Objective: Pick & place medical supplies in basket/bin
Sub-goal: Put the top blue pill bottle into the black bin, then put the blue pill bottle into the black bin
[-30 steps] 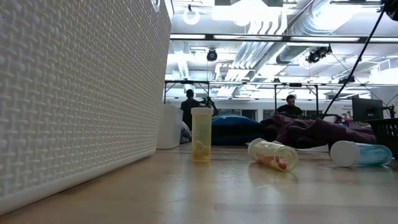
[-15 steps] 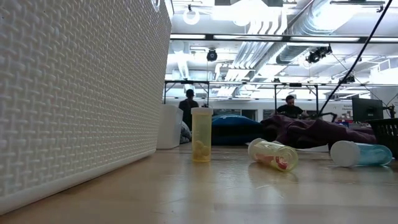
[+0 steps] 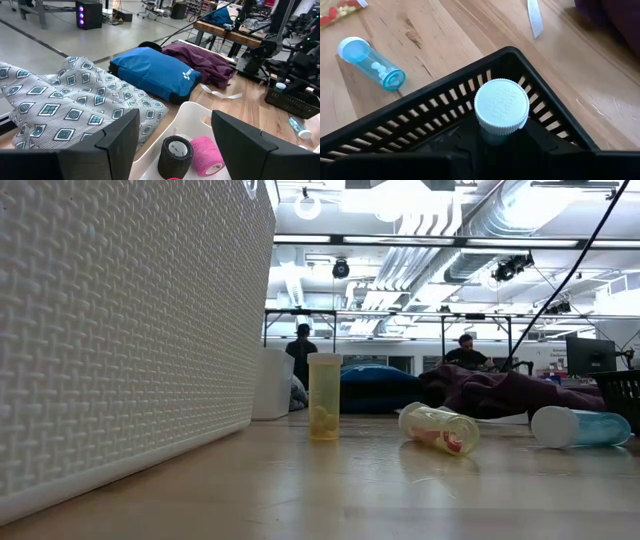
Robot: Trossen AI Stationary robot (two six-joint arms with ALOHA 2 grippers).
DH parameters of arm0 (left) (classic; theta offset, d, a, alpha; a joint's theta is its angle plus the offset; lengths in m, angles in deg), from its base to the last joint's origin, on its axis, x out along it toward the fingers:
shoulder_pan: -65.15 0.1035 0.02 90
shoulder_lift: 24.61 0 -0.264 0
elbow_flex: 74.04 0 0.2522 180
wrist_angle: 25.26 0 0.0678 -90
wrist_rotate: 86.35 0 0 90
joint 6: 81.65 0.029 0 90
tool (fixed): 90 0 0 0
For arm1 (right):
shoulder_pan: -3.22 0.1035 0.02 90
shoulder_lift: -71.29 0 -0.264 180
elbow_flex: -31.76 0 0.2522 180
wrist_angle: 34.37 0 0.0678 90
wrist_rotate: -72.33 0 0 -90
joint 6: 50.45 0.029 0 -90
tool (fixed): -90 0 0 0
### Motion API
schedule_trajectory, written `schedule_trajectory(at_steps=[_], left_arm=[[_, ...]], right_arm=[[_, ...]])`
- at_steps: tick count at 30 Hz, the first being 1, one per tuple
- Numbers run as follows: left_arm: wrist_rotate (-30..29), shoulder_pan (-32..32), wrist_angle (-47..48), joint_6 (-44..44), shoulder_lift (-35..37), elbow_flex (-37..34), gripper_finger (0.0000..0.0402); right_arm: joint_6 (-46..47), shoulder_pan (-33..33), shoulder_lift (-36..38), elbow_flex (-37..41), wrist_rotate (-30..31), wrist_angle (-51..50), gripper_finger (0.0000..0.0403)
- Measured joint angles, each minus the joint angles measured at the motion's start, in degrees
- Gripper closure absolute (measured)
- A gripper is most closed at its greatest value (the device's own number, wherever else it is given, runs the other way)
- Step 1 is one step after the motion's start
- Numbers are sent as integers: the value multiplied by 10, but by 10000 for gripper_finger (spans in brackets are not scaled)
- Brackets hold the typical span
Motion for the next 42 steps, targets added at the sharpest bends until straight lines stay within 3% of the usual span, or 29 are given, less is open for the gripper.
schedule_trajectory(at_steps=[7, 19, 30, 42], left_arm=[[0, 0, 0, 0, 0, 0, 161], [0, 0, 0, 0, 0, 0, 161], [0, 0, 0, 0, 0, 0, 161], [0, 0, 0, 0, 0, 0, 161]], right_arm=[[-1, 1, 0, 0, 0, 4, 314], [-2, 0, 0, 0, -7, 7, 256], [-1, 10, 8, 0, -37, 18, 255], [-2, 10, 76, 0, -69, -17, 255]])
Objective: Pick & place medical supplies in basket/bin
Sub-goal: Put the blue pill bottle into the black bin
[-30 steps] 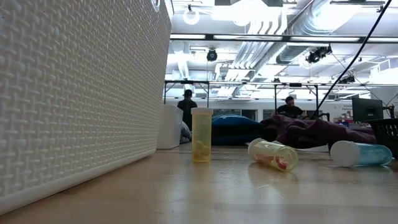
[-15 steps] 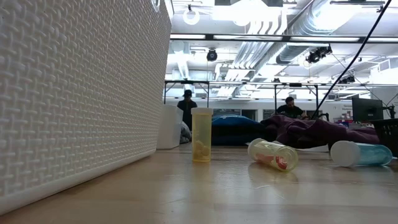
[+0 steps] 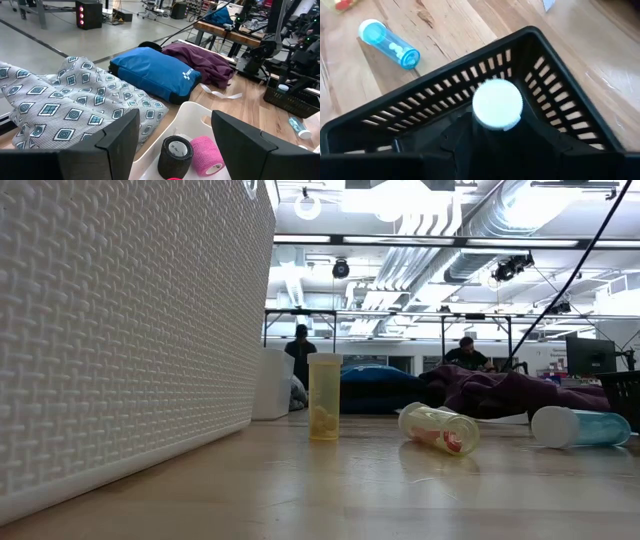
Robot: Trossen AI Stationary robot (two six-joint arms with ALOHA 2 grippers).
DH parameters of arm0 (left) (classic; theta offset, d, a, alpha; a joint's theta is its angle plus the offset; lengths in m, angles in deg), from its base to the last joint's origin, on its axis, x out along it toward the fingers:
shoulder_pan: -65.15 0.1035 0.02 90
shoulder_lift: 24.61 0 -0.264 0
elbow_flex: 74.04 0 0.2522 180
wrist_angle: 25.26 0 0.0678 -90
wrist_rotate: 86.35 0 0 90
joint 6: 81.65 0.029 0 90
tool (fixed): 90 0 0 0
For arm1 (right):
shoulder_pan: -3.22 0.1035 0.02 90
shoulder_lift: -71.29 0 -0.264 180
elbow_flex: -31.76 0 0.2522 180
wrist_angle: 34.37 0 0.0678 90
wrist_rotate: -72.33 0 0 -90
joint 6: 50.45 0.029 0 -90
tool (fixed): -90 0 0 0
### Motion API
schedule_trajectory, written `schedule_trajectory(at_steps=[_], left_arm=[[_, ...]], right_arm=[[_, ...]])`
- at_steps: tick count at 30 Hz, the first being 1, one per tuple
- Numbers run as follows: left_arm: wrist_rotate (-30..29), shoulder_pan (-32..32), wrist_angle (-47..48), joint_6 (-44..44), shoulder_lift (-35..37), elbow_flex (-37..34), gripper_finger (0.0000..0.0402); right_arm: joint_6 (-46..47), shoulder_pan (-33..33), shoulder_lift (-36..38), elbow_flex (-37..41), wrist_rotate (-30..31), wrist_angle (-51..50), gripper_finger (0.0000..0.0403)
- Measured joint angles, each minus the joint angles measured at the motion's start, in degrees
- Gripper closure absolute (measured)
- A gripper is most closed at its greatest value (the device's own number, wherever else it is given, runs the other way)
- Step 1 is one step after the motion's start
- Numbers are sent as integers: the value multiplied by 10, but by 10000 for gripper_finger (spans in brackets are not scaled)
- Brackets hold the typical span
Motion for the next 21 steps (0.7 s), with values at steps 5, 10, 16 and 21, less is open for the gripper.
schedule_trajectory(at_steps=[5, 10, 16, 21], left_arm=[[0, 0, 0, 0, 0, 0, 161], [0, 0, 0, 0, 0, 0, 161], [0, 0, 0, 0, 0, 0, 161], [0, 0, 0, 0, 0, 0, 161]], right_arm=[[0, 0, 22, 0, -24, -18, 254], [-2, 0, 36, 0, -37, -26, 254], [-4, 0, 49, 0, -51, -30, 254], [-5, 0, 50, 0, -61, -30, 254]])
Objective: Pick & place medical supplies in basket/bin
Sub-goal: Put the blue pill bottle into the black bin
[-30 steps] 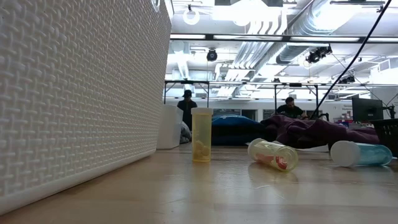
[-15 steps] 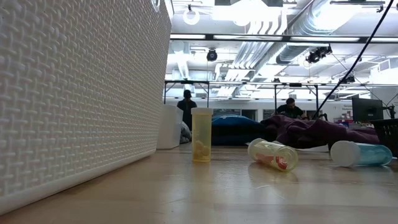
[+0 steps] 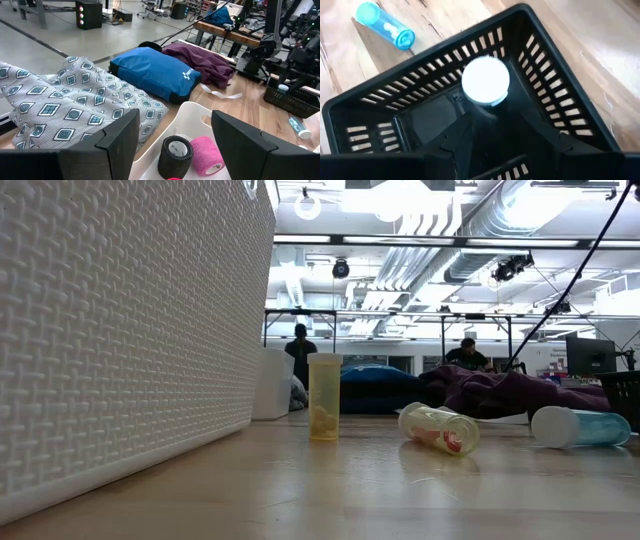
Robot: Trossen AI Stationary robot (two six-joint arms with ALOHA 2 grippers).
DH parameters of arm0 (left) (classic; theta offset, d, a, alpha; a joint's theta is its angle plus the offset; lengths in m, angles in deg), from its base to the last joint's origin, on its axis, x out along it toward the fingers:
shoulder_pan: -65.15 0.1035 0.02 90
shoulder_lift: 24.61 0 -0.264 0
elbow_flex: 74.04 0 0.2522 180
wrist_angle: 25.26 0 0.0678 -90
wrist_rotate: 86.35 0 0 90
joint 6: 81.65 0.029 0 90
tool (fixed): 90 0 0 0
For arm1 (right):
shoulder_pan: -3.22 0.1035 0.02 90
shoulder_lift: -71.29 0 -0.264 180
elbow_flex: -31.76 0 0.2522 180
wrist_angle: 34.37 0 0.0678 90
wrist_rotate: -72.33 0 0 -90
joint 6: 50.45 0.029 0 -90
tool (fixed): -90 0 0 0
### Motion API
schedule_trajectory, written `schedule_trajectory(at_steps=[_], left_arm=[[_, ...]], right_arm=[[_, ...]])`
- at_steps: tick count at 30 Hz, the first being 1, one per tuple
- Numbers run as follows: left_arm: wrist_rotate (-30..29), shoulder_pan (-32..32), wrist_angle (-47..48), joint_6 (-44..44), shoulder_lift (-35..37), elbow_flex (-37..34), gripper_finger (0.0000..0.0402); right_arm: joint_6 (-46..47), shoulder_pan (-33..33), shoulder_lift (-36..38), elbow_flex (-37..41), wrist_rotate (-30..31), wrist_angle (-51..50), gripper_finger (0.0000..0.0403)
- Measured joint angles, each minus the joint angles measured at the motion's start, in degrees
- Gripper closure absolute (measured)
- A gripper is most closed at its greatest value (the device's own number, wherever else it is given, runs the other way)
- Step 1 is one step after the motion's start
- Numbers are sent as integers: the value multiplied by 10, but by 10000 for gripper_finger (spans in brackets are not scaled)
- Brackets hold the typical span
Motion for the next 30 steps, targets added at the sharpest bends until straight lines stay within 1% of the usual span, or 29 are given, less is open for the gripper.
schedule_trajectory(at_steps=[6, 16, 20, 24, 30], left_arm=[[0, 0, 0, 0, 0, 0, 161], [0, 0, 0, 0, 0, 0, 161], [0, 0, 0, 0, 0, 0, 161], [0, 0, 0, 0, 0, 0, 161], [0, 0, 0, 0, 0, 0, 161]], right_arm=[[-17, 0, 33, 0, -19, 7, 254], [-103, 0, 169, 0, -2, 42, 254], [-130, -4, 207, 0, -2, 59, 254], [-157, -12, 213, 0, -4, 79, 254], [-210, -38, 192, 0, -3, 111, 254]])
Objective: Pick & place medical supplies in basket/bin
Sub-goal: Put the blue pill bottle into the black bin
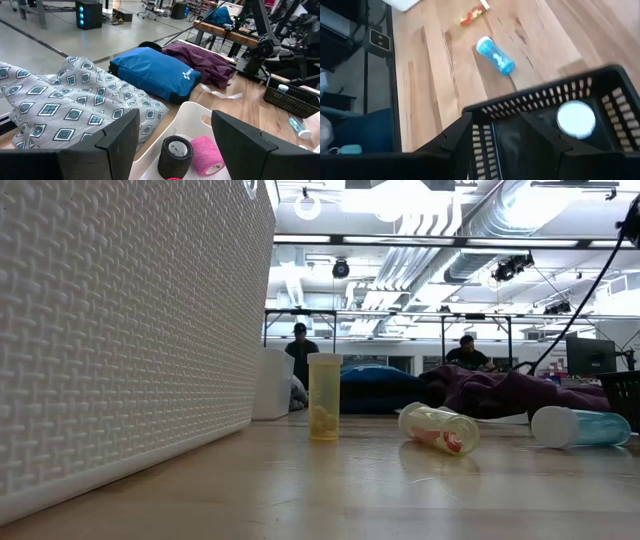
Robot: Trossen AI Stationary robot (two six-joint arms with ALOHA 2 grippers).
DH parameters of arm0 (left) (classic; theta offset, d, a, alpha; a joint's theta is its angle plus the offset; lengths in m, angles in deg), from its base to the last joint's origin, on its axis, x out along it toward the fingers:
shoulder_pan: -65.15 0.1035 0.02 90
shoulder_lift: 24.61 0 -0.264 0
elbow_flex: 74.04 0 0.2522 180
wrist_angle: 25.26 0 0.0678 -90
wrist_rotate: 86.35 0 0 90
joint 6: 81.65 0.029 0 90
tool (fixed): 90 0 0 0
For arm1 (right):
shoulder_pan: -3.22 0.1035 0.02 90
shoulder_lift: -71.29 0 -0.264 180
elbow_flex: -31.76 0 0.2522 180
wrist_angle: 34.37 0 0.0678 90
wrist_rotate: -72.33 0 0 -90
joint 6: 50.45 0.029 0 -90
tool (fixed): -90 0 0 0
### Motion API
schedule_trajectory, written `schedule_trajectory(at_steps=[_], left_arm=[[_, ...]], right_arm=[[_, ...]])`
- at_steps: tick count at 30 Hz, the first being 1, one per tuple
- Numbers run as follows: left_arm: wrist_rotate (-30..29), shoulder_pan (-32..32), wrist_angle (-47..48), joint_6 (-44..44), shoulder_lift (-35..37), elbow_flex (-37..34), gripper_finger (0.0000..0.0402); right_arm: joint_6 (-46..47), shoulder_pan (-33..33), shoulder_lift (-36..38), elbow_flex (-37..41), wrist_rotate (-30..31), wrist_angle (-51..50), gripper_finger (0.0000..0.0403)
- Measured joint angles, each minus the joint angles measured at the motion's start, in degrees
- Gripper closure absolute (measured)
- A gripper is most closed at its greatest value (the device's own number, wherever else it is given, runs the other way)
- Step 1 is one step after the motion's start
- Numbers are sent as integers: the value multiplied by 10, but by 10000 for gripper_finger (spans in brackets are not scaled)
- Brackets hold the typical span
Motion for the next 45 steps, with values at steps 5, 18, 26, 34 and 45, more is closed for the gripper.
schedule_trajectory(at_steps=[5, 18, 26, 34, 45], left_arm=[[0, 0, 0, 0, 0, 0, 161], [0, 0, 0, 0, 0, 0, 161], [0, 0, 0, 0, 0, 0, 161], [0, 0, 0, 0, 0, 0, 161], [0, 0, 0, 0, 0, 0, 161]], right_arm=[[-119, -57, -29, 0, -2, 70, 254], [-414, -244, -114, 0, -148, 265, 254], [-565, -343, -178, -1, -279, 364, 254], [-647, -385, -242, -76, -326, 319, 254], [-719, -392, -344, -218, -300, 99, 254]])
